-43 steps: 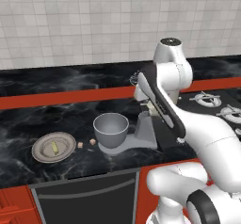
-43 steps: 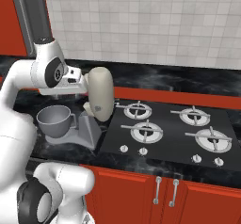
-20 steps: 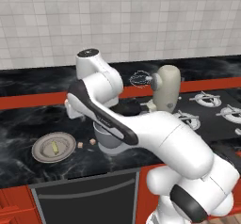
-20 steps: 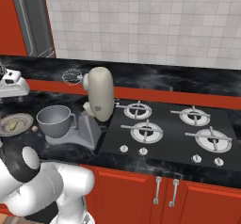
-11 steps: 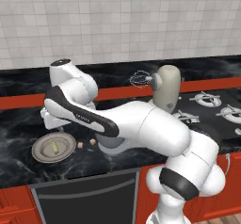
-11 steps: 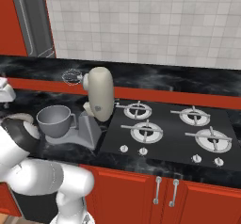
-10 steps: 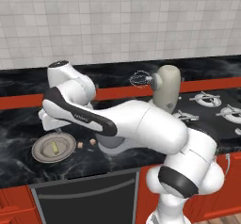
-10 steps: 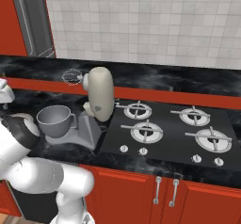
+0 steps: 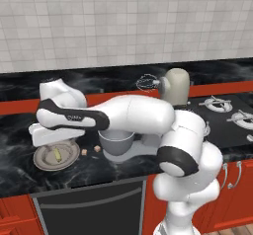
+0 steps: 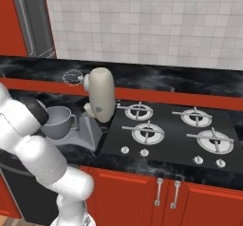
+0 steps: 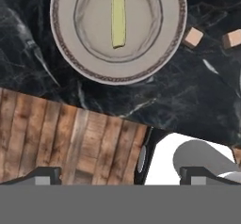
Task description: Add butter and sugar cubes to the stand mixer bowl and then turn on the stand mixer to begin making frosting.
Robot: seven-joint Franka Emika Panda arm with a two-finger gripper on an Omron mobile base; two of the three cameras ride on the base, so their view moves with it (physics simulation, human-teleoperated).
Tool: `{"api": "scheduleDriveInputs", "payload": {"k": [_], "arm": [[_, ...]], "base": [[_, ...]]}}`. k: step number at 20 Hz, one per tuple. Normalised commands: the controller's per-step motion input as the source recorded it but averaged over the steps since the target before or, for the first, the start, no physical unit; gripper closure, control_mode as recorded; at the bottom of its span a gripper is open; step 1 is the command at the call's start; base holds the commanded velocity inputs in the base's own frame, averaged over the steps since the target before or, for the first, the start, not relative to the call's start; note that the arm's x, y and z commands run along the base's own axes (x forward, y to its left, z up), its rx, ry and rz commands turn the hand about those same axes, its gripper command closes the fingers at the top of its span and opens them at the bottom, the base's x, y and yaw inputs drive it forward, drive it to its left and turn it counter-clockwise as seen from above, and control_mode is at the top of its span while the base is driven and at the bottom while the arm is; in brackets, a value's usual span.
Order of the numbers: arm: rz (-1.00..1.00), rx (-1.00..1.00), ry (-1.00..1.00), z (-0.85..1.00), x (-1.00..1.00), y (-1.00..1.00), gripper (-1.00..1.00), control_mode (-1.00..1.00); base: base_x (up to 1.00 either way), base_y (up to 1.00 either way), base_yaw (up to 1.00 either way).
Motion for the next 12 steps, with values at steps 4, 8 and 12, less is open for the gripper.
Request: {"api": "scheduleDriveInputs", "payload": {"k": [4, 8, 12], "arm": [[-0.04, 0.00, 0.12, -0.38, 0.51, 0.21, -1.00, -1.00], [-0.10, -0.04, 0.08, -0.28, 0.41, 0.15, -1.00, -1.00], [-0.14, -0.14, 0.02, -0.14, 0.27, 0.12, -1.00, -1.00]], "base": [[0.00, 0.00, 0.00], [0.00, 0.00, 0.00], [0.00, 0.00, 0.00]]}}
